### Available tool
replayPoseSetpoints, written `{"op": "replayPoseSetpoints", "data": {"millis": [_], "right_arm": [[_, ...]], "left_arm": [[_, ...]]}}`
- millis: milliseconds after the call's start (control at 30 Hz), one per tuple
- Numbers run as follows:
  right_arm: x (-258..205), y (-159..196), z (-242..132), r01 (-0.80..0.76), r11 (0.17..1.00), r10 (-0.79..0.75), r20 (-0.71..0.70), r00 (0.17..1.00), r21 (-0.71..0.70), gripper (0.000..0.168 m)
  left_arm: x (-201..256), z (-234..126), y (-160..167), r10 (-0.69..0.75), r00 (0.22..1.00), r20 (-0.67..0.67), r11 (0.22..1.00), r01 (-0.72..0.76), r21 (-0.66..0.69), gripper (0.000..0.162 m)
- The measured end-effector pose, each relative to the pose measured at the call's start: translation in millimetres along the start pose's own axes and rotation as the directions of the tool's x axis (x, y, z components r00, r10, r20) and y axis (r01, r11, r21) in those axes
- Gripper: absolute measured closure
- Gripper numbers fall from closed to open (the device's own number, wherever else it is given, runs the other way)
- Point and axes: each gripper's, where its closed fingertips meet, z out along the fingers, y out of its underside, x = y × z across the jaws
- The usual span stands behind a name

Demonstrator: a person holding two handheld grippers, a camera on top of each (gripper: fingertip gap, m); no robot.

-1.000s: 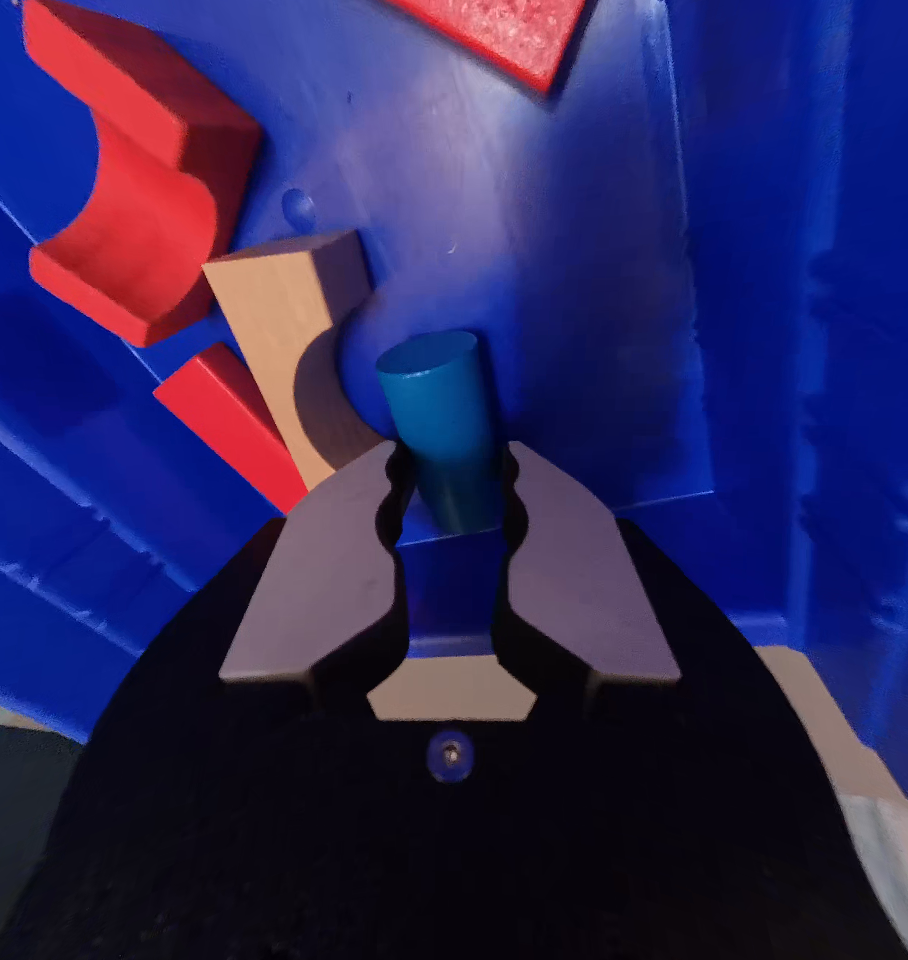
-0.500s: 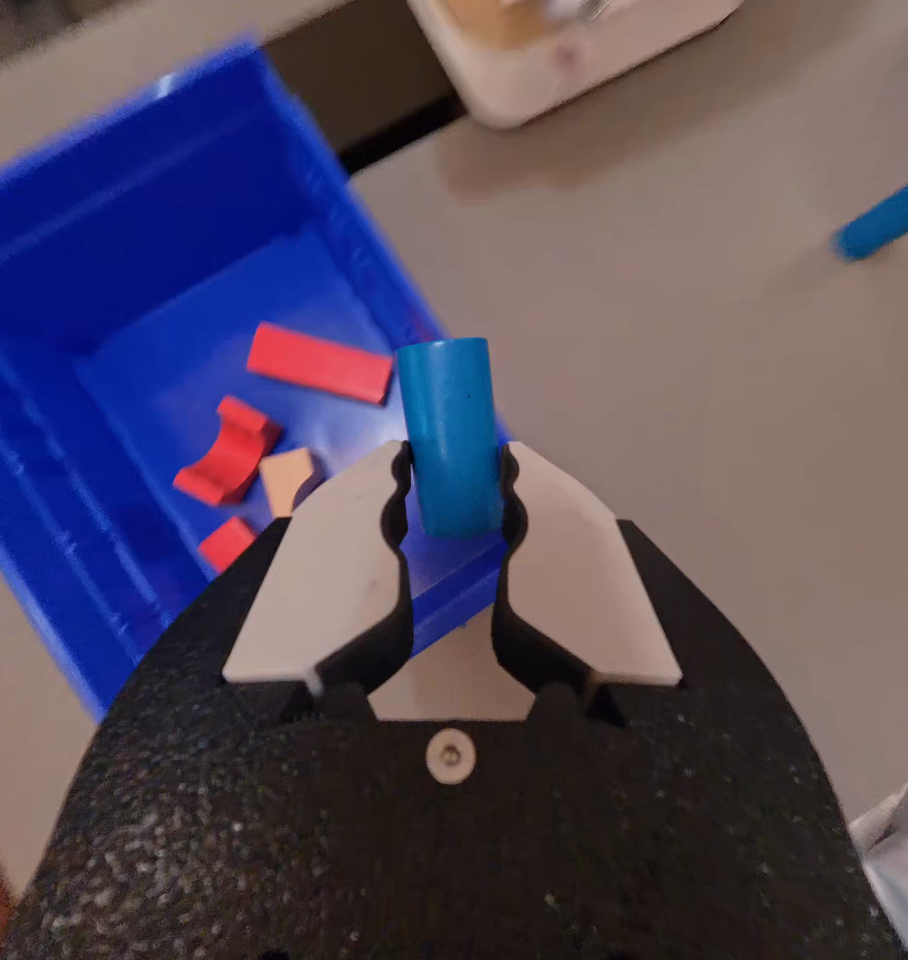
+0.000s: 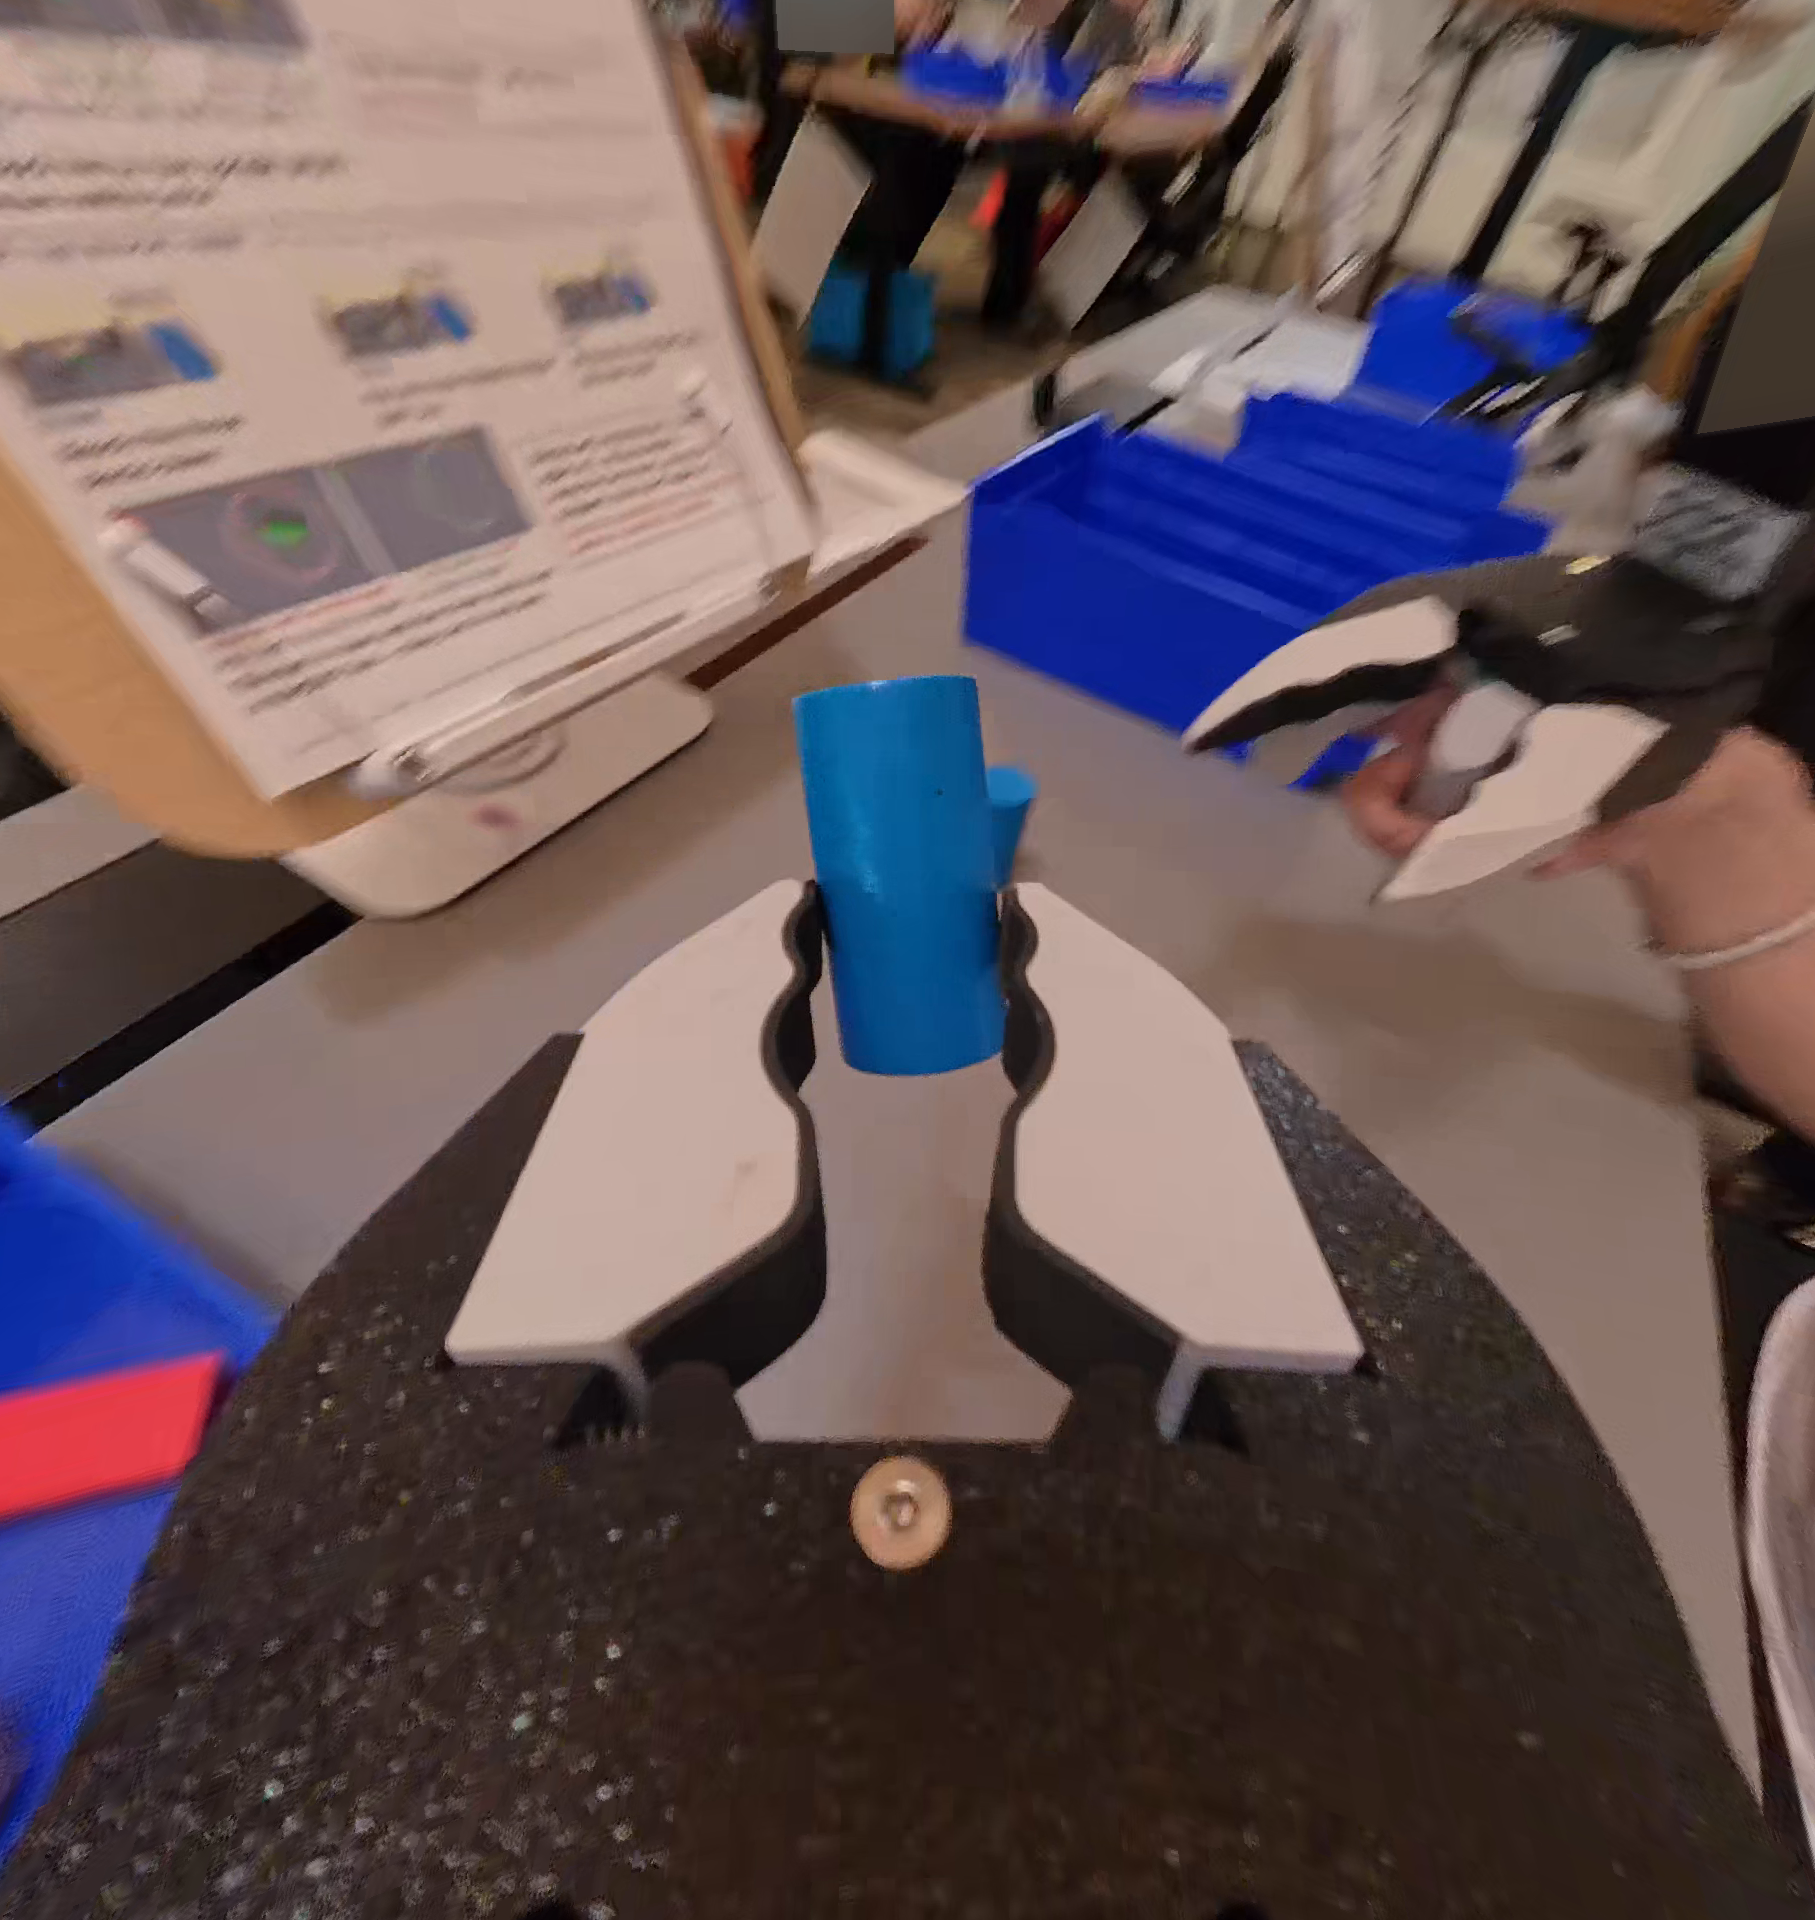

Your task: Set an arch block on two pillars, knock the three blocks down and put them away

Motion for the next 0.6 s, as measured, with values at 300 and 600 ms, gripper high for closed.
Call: {"op": "replayPoseSetpoints", "data": {"millis": [300,600], "right_arm": [[-12,-40,6,-0.080,0.982,0.069,0.066,0.995,0.169,0.107],[-28,-43,23,-0.082,0.965,0.065,0.076,0.995,0.250,0.118]], "left_arm": [[70,26,-9,0.110,0.974,-0.199,0.962,-0.054,0.268,0.130],[97,27,-32,0.040,0.955,-0.292,0.884,0.102,0.456,0.130]]}}
